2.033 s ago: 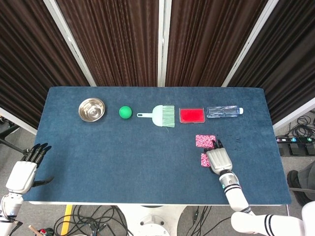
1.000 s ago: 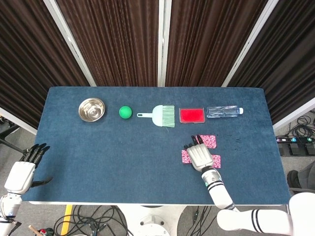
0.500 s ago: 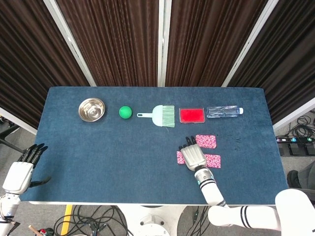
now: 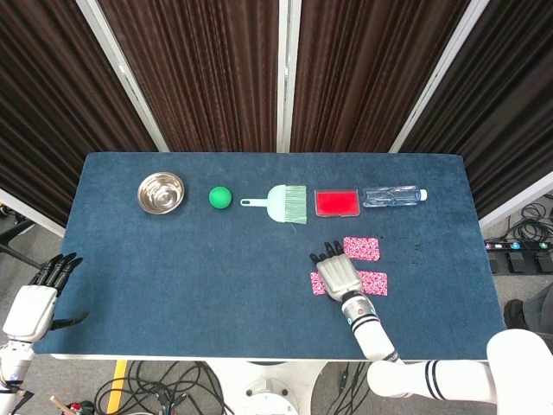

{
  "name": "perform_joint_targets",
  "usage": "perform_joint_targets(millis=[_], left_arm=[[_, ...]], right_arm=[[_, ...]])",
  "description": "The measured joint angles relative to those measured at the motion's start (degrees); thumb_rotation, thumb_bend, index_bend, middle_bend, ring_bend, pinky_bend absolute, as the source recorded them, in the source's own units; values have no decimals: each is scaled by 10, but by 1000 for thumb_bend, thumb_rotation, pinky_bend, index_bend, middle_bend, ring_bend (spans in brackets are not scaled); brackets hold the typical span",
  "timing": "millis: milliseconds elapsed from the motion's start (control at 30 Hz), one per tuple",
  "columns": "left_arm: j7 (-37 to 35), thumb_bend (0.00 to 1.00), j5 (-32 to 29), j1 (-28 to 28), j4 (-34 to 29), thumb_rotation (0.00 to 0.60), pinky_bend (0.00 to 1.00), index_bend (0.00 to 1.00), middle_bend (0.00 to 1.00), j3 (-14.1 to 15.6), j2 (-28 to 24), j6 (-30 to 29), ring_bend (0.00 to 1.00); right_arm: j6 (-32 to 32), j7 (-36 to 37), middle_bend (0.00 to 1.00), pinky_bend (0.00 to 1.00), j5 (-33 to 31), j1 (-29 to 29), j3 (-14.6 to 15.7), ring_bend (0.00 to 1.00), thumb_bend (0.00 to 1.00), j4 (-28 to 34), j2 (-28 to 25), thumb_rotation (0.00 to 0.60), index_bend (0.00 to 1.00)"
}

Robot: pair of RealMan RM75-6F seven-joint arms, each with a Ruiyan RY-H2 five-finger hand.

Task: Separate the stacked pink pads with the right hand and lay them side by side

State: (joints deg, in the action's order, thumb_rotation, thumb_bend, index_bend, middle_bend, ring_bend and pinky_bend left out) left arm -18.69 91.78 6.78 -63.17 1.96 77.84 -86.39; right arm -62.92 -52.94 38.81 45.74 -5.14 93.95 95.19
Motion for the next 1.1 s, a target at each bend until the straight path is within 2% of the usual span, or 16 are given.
perform_joint_targets(millis=[200, 333, 433, 500, 667, 833, 967, 1100], left_arm=[[2, 0, 2, 2, -7, 600, 227, 104, 69, 1, -4, 2, 42], [11, 0, 4, 4, -15, 600, 227, 104, 69, 2, -7, 4, 42], [20, 0, 5, 5, -23, 600, 227, 104, 69, 0, -8, 3, 42], [27, 0, 5, 5, -31, 600, 227, 104, 69, 0, -11, 2, 42], [51, 0, 5, 7, -56, 600, 227, 104, 69, -4, -24, -1, 42], [78, 0, -4, 4, -68, 600, 222, 104, 69, -14, -26, -12, 42], [99, 0, -10, 1, -70, 600, 217, 104, 69, -26, -14, -27, 42], [118, 0, -11, 2, -72, 600, 208, 104, 69, -29, -10, -28, 42]], right_arm=[[-33, 52, 249, 0, 71, -26, 4, 0, 85, 52, -53, 600, 155], [-65, 106, 178, 0, 153, -62, 26, 0, 86, 76, -109, 600, 101], [-95, 167, 135, 0, 224, -97, 51, 0, 84, 75, -147, 600, 24], [-118, 212, 123, 0, 263, -123, 66, 0, 84, 68, -169, 600, 5], [-191, 347, 99, 0, 350, -202, 104, 0, 84, 13, -210, 600, 0], [-255, 444, 92, 0, 400, -274, 123, 0, 101, -101, -203, 600, 0], [-278, 498, 89, 0, 423, -324, 131, 0, 101, -180, -182, 600, 0], [-289, 518, 95, 0, 448, -351, 130, 0, 101, -211, -170, 600, 0]])
